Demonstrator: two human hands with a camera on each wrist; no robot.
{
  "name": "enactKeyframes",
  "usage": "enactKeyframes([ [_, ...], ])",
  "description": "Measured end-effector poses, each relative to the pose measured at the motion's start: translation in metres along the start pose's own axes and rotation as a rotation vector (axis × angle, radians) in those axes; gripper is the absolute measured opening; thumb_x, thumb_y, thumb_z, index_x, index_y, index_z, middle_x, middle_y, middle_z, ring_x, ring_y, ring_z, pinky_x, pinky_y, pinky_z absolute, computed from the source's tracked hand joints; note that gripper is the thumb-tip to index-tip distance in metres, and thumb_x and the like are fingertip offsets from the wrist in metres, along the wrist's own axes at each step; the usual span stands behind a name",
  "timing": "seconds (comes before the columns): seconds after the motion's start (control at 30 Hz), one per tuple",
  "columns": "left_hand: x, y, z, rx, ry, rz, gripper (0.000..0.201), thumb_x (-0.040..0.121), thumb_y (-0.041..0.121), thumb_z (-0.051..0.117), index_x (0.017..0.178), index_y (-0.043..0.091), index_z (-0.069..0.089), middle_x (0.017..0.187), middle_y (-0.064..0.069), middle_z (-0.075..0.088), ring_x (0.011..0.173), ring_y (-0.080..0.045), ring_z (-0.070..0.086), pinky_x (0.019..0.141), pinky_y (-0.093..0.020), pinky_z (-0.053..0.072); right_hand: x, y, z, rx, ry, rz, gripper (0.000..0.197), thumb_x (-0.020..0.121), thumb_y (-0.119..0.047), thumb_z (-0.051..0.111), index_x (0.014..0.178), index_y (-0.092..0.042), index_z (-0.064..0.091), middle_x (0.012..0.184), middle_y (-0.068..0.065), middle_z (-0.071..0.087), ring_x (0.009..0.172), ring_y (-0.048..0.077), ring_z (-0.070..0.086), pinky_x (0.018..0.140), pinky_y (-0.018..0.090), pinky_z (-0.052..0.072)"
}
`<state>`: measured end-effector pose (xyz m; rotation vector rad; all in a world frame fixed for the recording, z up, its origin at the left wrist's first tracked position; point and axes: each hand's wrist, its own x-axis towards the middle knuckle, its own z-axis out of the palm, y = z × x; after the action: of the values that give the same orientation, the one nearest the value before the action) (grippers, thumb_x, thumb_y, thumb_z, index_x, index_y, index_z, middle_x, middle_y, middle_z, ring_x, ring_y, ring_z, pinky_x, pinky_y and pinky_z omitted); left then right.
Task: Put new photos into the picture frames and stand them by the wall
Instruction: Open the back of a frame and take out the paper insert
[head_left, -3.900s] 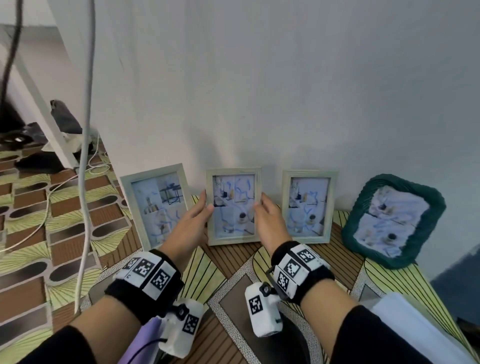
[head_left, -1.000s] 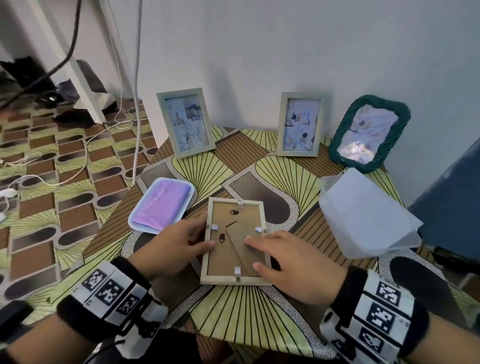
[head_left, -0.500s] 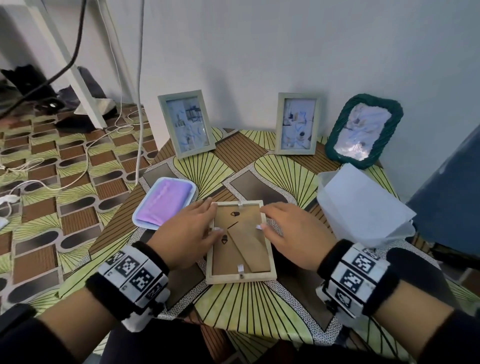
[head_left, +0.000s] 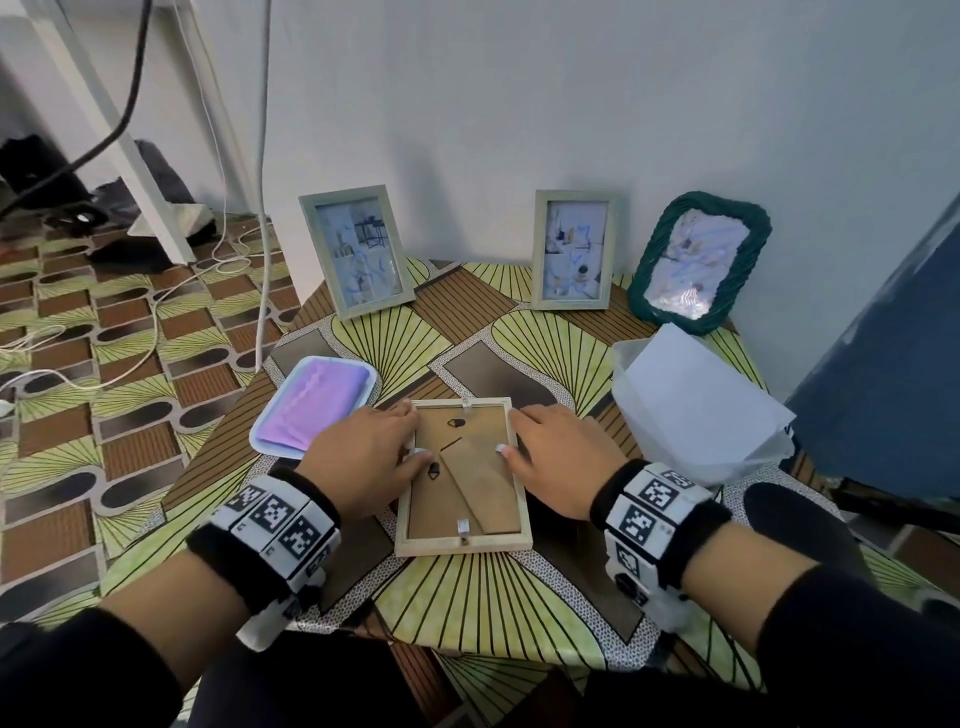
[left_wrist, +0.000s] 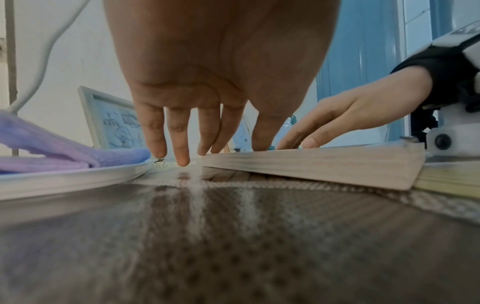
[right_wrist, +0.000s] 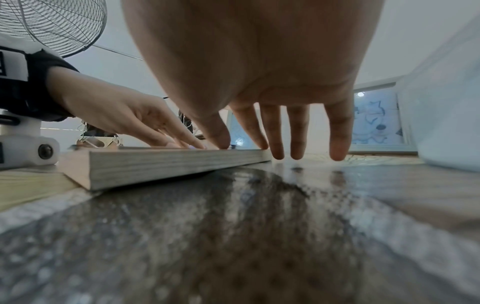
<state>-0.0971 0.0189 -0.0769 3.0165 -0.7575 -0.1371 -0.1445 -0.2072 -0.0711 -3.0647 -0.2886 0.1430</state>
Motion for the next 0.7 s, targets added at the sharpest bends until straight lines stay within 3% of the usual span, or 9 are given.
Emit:
enactKeyframes([
  [0.13, -0.0002, -0.0008, -0.0008, 0.032, -0.012, -0.006, 0.056, 0.098, 0.055, 0.039, 0.143, 0.022, 0.043, 0.157, 0.005, 0.035, 0.119, -0.021, 0.051, 0.093, -0.036, 0.049, 0.0009, -0.0011, -0.0006, -0.025, 0.024, 0.01, 0.038, 0.099, -0.044, 0.034, 0.12, -0.017, 0.051, 0.114, 0.002, 0.055, 0.107, 0.023, 0.052, 0.087, 0.043, 0.047],
  [0.33, 0.0, 0.0016, -0.0069, 0.056, -0.046, -0.008, 0.053, 0.099, 0.054, 0.04, 0.138, 0.02, 0.047, 0.156, 0.004, 0.037, 0.116, -0.023, 0.052, 0.092, -0.039, 0.048, 0.0024, -0.0022, -0.0001, -0.031, 0.028, 0.025, 0.036, 0.098, -0.045, 0.035, 0.115, -0.018, 0.052, 0.111, 0.002, 0.054, 0.107, 0.023, 0.051, 0.086, 0.045, 0.043],
  [0.5, 0.0011, 0.0023, -0.0081, 0.047, -0.008, -0.027, 0.049, 0.1, 0.05, 0.039, 0.136, 0.019, 0.051, 0.128, -0.001, 0.06, 0.108, -0.021, 0.054, 0.088, -0.039, 0.049, 0.0042, -0.0022, 0.0009, -0.024, 0.038, 0.013, 0.034, 0.099, -0.043, 0.035, 0.115, -0.018, 0.052, 0.109, 0.0, 0.054, 0.106, 0.021, 0.051, 0.088, 0.044, 0.044],
  [0.7, 0.0082, -0.0031, -0.0047, -0.012, -0.005, -0.018, 0.049, 0.102, 0.046, 0.038, 0.142, 0.022, 0.049, 0.143, 0.005, 0.054, 0.115, -0.019, 0.055, 0.095, -0.036, 0.049, 0.0078, -0.0022, 0.0013, -0.03, 0.047, -0.057, 0.035, 0.1, -0.037, 0.036, 0.113, -0.014, 0.059, 0.109, 0.002, 0.056, 0.105, 0.019, 0.048, 0.091, 0.041, 0.046],
])
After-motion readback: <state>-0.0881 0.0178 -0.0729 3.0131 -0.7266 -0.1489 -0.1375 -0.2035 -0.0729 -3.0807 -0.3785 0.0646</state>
